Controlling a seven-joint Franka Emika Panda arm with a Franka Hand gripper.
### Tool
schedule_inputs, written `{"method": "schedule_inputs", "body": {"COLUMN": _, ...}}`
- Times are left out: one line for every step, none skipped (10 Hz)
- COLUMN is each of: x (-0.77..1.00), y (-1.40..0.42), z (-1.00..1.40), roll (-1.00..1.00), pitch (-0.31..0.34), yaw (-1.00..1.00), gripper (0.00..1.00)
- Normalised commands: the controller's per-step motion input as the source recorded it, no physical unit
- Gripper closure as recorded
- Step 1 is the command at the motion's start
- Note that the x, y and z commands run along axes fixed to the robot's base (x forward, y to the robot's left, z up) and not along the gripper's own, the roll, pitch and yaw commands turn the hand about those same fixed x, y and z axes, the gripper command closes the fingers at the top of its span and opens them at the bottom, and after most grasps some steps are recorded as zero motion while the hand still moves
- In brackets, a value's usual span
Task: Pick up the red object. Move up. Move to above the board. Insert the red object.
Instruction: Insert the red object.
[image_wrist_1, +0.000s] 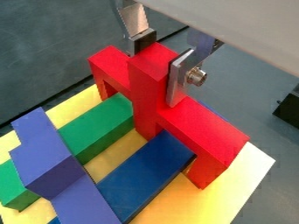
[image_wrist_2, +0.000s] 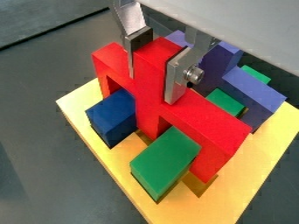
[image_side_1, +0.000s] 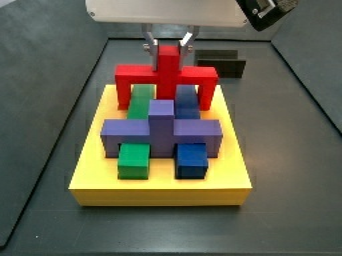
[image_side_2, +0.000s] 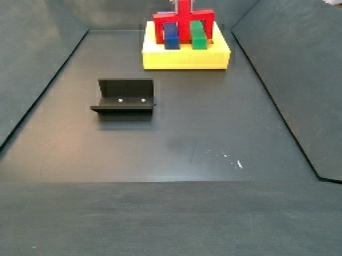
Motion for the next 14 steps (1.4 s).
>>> {"method": "schedule_inputs", "body": {"x": 0.0, "y": 0.06, "z": 0.0, "roll": 0.0, "pitch": 0.001, "yaw": 0.0, "gripper": 1.0}}
{"method": "schedule_inputs", "body": {"x": 0.0, "y": 0.1, "z": 0.0, "roll": -0.01, "pitch": 0.0, "yaw": 0.0, "gripper": 1.0}}
{"method": "schedule_inputs", "body": {"x": -0.02, "y": 0.09, "z": 0.0, "roll": 0.0, "pitch": 0.0, "yaw": 0.0, "gripper": 1.0}}
{"method": "schedule_inputs", "body": {"x": -0.01, "y": 0.0, "z": -0.02, "roll": -0.03, "pitch": 0.0, "yaw": 0.0, "gripper": 1.0}}
{"method": "schedule_inputs", "body": {"x": -0.02, "y": 0.0, "z": -0.08, "roll": 0.0, "pitch": 0.0, "yaw": 0.0, "gripper": 1.0}}
{"method": "schedule_inputs", "body": {"x": -0.05, "y": 0.0, "z": -0.22, "roll": 0.0, "pitch": 0.0, "yaw": -0.02, "gripper": 1.0}}
{"method": "schedule_inputs", "body": {"x": 0.0, "y": 0.0, "z": -0.29, "roll": 0.0, "pitch": 0.0, "yaw": -0.08, "gripper": 1.0}}
{"method": "schedule_inputs", "body": {"x": 0.0, "y": 0.0, "z": -0.26, "roll": -0.01, "pitch": 0.0, "yaw": -0.12, "gripper": 1.0}}
{"method": "schedule_inputs", "body": {"x": -0.03, "y": 0.0, "z": -0.19, "roll": -0.07, "pitch": 0.0, "yaw": -0.1, "gripper": 1.0}}
{"method": "schedule_inputs", "body": {"x": -0.01, "y": 0.0, "z": -0.2, "roll": -0.05, "pitch": 0.0, "yaw": -0.14, "gripper": 1.0}}
{"method": "schedule_inputs", "body": {"x": 0.0, "y": 0.0, "z": -0.17, "roll": -0.04, "pitch": 0.0, "yaw": -0.2, "gripper": 1.0}}
{"method": "schedule_inputs", "body": {"x": -0.05, "y": 0.0, "z": -0.05, "roll": -0.11, "pitch": -0.01, "yaw": -0.07, "gripper": 1.0}}
{"method": "schedule_inputs", "body": {"x": -0.07, "y": 0.0, "z": -0.09, "roll": -0.13, "pitch": -0.034, "yaw": 0.0, "gripper": 1.0}}
{"method": "schedule_inputs", "body": {"x": -0.11, "y": 0.0, "z": -0.15, "roll": -0.12, "pitch": -0.054, "yaw": 0.0, "gripper": 1.0}}
